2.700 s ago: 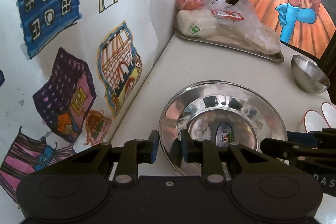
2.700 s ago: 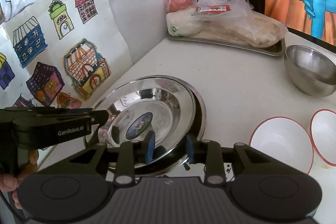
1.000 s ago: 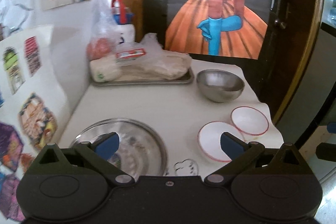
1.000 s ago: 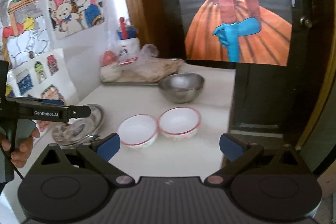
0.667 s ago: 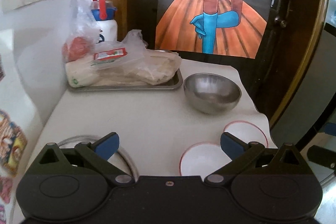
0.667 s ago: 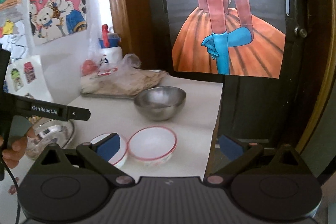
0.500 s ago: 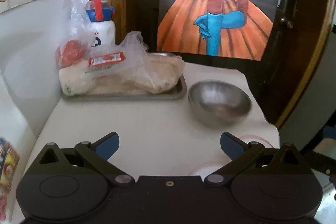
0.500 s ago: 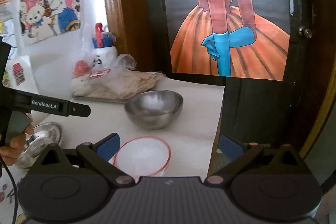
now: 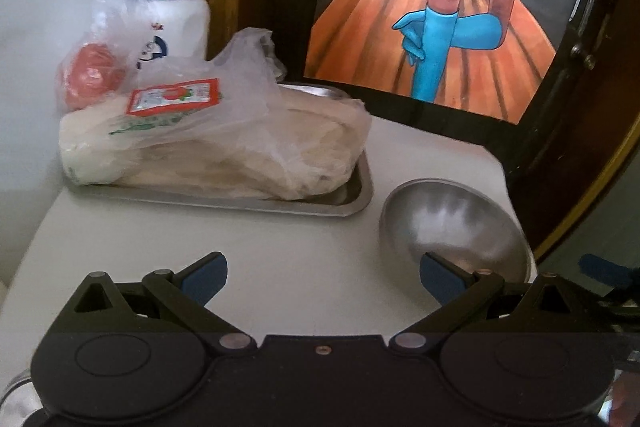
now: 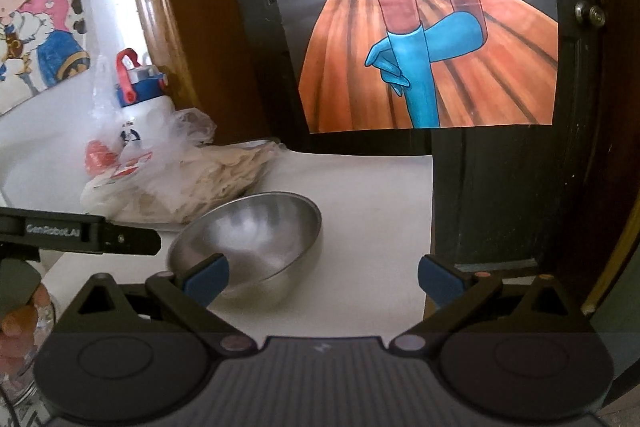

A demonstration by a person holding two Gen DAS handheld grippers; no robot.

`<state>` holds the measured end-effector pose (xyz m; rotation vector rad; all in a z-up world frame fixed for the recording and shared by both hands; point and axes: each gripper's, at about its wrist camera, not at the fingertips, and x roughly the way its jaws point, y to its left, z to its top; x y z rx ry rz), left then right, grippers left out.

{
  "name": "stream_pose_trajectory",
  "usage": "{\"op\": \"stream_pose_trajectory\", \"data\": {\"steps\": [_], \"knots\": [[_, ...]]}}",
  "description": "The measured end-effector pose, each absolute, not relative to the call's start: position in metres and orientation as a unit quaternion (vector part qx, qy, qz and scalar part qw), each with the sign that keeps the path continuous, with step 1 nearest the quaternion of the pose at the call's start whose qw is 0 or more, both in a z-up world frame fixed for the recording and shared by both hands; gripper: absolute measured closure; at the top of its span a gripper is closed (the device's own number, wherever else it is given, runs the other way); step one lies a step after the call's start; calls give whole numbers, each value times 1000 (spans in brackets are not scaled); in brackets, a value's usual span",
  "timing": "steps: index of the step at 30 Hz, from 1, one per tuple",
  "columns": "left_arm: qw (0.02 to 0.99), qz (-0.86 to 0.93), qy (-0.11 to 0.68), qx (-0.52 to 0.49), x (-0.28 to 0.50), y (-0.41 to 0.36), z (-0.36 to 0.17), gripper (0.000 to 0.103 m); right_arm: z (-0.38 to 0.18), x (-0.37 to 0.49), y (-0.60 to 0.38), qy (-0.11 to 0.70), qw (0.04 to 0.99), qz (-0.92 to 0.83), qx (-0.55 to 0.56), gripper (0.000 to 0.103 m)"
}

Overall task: Organize plates and bowls
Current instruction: 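Move both grippers toward the steel mixing bowl, then close the left gripper on the steel bowl rim while the right gripper grips it too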

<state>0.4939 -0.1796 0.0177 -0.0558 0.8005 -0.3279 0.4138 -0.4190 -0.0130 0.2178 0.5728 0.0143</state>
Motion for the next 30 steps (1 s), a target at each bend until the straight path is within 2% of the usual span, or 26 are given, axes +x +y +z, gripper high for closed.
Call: {"op": "stream_pose_trajectory", "data": {"steps": [5,7,11,14,19,23,25,26,28,30], "knots": [[907,-162,387,-28,499,-191,15,3,-19,427,-416,280,954,5,107,7],[907,-162,387,-23,501,-195,14,11,-20,434,-414,285,952,2,109,15],[905,-163,392,-33,504,-198,11,19,-26,444,-411,295,949,-4,112,21],[900,-171,398,-47,507,-198,8,28,-29,449,-407,306,946,-1,107,26],[890,-181,413,-62,513,-201,3,54,-31,454,-403,313,944,6,107,48],[883,-186,424,-81,516,-199,0,62,-30,456,-403,313,943,11,110,58],[880,-190,427,-88,517,-199,0,69,-29,457,-401,314,942,14,113,67],[878,-193,429,-92,518,-199,0,72,-29,457,-400,315,942,16,114,69],[873,-200,435,-96,518,-202,-1,88,-27,457,-398,312,943,12,115,73],[874,-193,437,-90,516,-206,0,88,-26,457,-396,311,943,7,115,75]]}}
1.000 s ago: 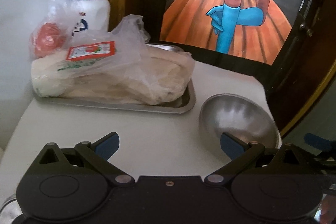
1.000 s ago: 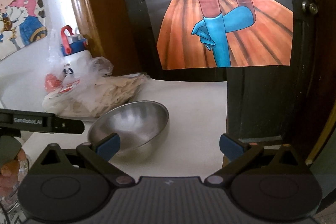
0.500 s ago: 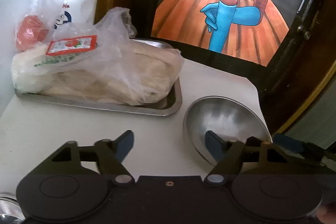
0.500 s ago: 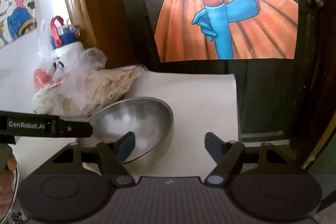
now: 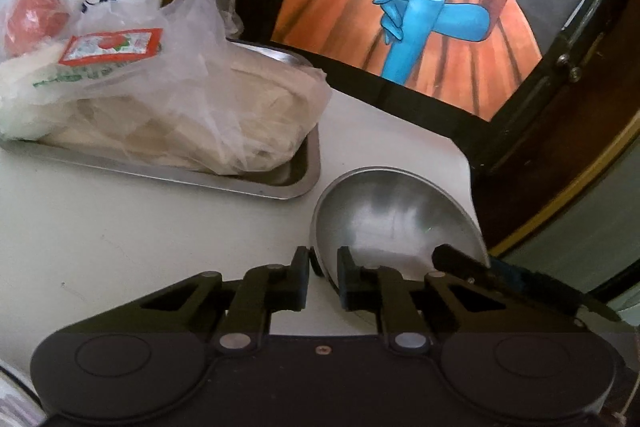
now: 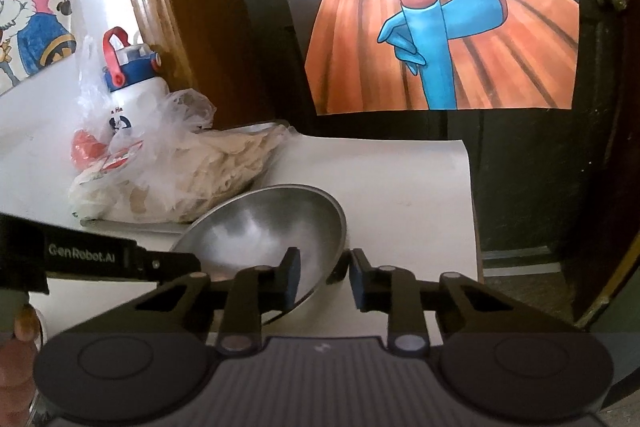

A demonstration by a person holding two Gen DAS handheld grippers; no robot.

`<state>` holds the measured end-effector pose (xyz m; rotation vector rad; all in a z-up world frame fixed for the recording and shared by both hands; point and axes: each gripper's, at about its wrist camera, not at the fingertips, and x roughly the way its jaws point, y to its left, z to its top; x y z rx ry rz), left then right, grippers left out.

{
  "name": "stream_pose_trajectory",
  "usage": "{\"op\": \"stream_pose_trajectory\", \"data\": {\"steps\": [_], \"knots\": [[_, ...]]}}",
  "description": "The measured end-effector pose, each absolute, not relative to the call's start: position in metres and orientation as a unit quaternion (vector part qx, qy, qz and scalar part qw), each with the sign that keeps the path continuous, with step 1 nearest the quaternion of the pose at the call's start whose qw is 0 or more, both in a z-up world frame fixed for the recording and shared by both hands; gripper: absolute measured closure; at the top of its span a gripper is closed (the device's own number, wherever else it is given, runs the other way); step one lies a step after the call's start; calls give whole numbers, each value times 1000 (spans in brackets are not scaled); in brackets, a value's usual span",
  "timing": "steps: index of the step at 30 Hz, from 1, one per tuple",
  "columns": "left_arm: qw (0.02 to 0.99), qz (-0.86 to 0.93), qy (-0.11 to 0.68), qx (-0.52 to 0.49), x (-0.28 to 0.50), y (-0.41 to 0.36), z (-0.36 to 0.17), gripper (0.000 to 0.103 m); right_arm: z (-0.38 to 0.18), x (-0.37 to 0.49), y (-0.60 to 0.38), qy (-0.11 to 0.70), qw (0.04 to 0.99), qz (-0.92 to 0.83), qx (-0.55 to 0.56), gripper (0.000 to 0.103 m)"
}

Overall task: Organize plates and bowls
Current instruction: 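Close the left gripper on the steel bowl rim while the right gripper grips it too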

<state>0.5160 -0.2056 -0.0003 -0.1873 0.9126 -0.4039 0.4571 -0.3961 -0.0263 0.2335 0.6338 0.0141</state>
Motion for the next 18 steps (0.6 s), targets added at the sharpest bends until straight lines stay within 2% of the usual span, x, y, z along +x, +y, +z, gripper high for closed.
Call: {"op": "stream_pose_trajectory", "data": {"steps": [4,18], "knots": [[876,-190,431,-100,513,-204,1,88,-26,454,-400,308,942,2,131,81],[886,-195,406,-109,486,-193,37,88,11,430,-397,293,945,2,146,86]]}}
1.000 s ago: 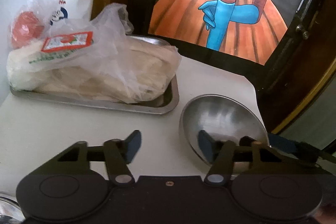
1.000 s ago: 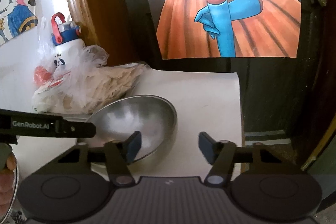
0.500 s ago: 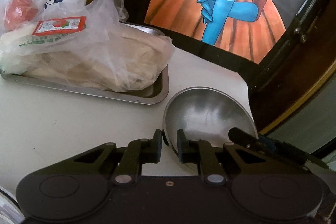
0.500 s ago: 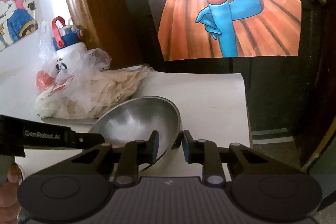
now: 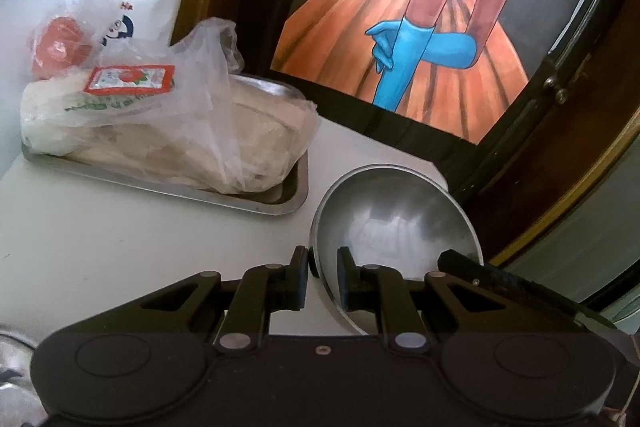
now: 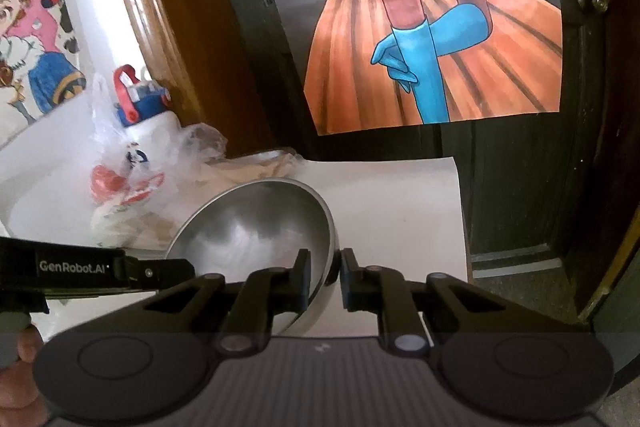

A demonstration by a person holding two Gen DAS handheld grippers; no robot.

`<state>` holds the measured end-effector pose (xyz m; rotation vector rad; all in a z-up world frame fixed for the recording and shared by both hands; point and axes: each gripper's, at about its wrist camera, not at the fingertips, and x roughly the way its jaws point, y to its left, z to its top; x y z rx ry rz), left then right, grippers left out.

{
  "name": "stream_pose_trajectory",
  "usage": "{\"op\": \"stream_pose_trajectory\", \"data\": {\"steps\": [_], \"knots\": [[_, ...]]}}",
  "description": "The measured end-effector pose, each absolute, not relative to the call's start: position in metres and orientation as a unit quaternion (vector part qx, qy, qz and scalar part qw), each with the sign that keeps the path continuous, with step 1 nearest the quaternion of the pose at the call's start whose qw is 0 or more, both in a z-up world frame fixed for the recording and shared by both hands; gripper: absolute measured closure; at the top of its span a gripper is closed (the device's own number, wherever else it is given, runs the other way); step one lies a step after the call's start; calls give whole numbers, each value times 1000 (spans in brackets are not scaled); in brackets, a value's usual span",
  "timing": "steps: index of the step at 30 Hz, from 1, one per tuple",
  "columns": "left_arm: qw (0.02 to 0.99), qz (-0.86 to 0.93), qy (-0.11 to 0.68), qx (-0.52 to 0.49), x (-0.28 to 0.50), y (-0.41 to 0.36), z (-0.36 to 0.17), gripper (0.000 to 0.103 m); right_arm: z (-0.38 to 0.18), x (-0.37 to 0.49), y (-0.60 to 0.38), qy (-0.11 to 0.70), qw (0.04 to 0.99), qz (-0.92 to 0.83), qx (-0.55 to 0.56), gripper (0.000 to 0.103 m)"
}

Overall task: Organize plates and bowls
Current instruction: 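Close the left gripper on the steel bowl rim while the right gripper grips it too, then lift the steel bowl with both grippers and carry it beside the stacked plates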

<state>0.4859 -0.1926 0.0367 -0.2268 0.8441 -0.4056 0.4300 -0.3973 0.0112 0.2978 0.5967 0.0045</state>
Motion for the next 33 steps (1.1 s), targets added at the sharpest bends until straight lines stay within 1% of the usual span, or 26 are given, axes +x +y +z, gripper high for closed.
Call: {"op": "stream_pose_trajectory", "data": {"steps": [11,16,25,28,33], "knots": [[895,-200,383,-114,409,-153,87,88,69,356,-353,286,950,14,122,86],[895,-189,386,-121,358,-123,95,88,81,314,-321,290,950,26,111,86],[891,-174,400,-125,278,-66,87,87,66,250,-269,328,937,55,111,86],[888,-167,413,-114,258,-54,77,86,55,234,-257,344,930,65,116,86],[880,-163,434,-109,233,-40,56,86,39,211,-246,365,920,70,120,86]]}}
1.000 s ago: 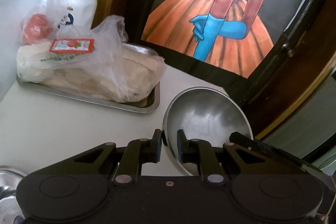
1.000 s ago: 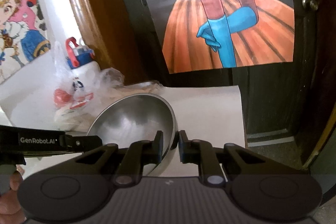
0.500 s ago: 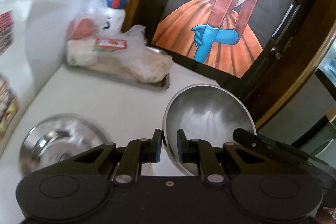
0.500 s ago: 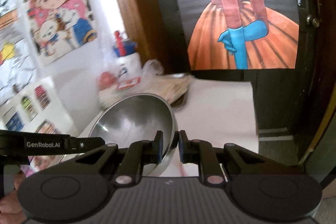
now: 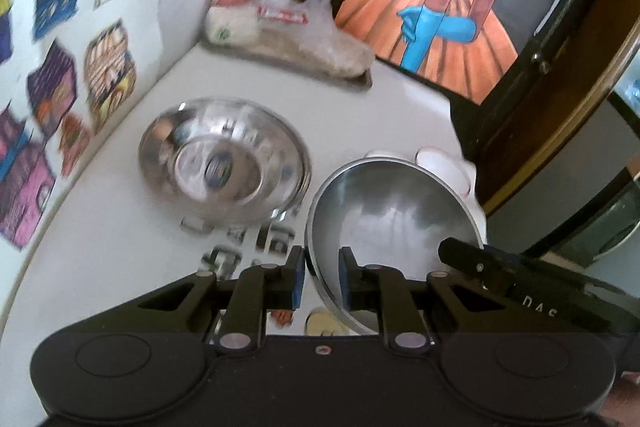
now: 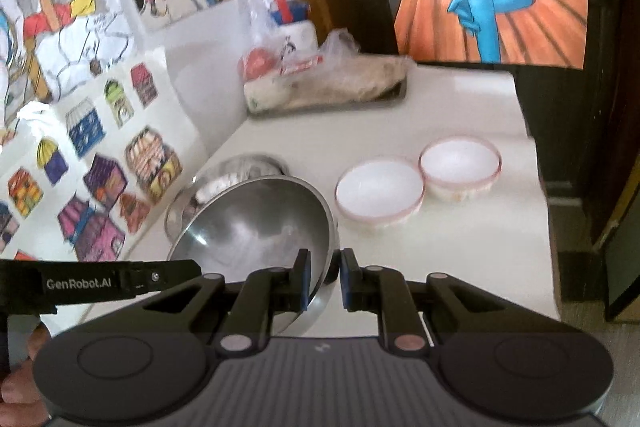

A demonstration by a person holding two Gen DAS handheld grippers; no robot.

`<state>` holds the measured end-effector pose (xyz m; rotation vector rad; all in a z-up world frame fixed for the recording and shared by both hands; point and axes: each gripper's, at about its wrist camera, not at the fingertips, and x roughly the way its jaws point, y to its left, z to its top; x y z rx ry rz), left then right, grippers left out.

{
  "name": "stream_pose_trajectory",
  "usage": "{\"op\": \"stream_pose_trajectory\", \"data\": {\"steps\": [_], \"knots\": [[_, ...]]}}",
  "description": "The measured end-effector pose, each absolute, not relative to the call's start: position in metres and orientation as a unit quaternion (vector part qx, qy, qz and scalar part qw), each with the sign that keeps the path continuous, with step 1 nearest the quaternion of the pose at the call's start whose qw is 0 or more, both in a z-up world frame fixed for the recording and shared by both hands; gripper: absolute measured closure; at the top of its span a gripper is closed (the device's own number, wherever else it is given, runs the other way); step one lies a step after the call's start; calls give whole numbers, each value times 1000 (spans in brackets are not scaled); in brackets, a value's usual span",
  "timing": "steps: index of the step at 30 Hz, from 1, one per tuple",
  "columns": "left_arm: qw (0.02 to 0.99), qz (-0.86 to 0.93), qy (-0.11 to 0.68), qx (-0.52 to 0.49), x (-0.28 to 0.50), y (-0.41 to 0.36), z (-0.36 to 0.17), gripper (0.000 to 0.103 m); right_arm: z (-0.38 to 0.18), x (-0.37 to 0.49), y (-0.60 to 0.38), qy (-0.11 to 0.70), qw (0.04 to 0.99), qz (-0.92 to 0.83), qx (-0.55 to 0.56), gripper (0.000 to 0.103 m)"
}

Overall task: Organize plates and bowls
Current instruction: 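Lift the steel bowl with both grippers and carry it beside the stacked plates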

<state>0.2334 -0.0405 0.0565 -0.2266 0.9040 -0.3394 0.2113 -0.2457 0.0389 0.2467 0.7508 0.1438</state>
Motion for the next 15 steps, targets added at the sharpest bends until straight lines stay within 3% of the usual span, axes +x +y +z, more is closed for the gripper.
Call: {"op": "stream_pose_trajectory", "data": {"steps": [15], "knots": [[867,-164,462,-85,211,-39,30,83,13,188,-250,414,896,73,146,85]]}}
